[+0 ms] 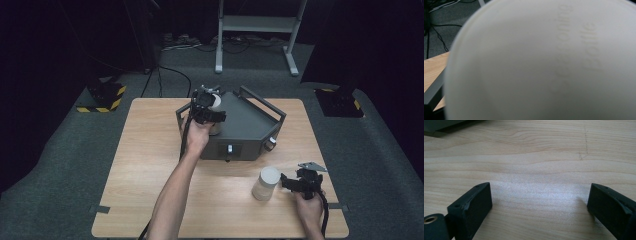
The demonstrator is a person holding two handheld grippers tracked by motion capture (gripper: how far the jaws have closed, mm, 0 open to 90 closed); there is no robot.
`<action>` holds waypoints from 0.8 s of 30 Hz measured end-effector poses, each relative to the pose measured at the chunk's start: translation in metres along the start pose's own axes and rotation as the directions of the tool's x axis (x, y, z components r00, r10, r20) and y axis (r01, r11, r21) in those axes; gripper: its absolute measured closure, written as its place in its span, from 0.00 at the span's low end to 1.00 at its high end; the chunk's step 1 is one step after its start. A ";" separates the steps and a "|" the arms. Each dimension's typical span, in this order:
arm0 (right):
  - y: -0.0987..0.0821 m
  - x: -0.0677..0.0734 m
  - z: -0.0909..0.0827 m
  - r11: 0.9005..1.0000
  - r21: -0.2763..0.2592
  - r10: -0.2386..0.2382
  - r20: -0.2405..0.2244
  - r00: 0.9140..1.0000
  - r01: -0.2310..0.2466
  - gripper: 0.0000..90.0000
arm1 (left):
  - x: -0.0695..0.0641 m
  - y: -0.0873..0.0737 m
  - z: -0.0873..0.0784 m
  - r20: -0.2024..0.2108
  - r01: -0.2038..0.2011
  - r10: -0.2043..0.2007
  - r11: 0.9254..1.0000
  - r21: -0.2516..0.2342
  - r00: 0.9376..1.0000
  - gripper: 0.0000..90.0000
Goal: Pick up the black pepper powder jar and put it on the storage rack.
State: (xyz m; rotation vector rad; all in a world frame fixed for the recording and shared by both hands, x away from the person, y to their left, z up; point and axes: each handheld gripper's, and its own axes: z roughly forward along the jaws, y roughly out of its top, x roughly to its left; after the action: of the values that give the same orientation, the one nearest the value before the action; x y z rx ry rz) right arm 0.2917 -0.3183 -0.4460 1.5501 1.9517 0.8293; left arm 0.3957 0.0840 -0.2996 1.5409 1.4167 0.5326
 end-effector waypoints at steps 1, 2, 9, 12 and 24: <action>0.000 0.000 0.000 1.000 0.000 0.000 0.000 1.000 0.000 0.06 | 0.000 0.000 0.001 -0.002 -0.002 0.002 1.000 0.003 1.000 0.37; 0.000 0.000 0.000 1.000 0.001 -0.001 0.000 1.000 0.001 0.06 | 0.000 -0.002 0.003 -0.004 0.006 -0.006 1.000 -0.002 1.000 0.37; 0.000 0.000 0.000 1.000 0.000 -0.001 0.000 1.000 0.001 0.06 | 0.000 -0.003 0.006 0.001 -0.007 0.007 1.000 0.013 1.000 0.37; 0.000 0.000 0.000 1.000 0.001 -0.002 0.000 1.000 0.002 0.06 | 0.001 -0.005 0.008 0.005 -0.007 0.007 1.000 0.005 1.000 0.37; 0.000 -0.001 0.000 1.000 -0.001 -0.009 -0.006 1.000 0.009 0.07 | 0.004 -0.008 0.008 0.018 -0.004 0.004 1.000 -0.008 1.000 0.37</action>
State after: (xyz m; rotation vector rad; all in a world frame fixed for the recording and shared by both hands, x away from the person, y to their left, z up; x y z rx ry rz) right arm 0.2918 -0.3188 -0.4461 1.5391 1.9604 0.8326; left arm 0.3990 0.0844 -0.3110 1.5385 1.3965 0.5251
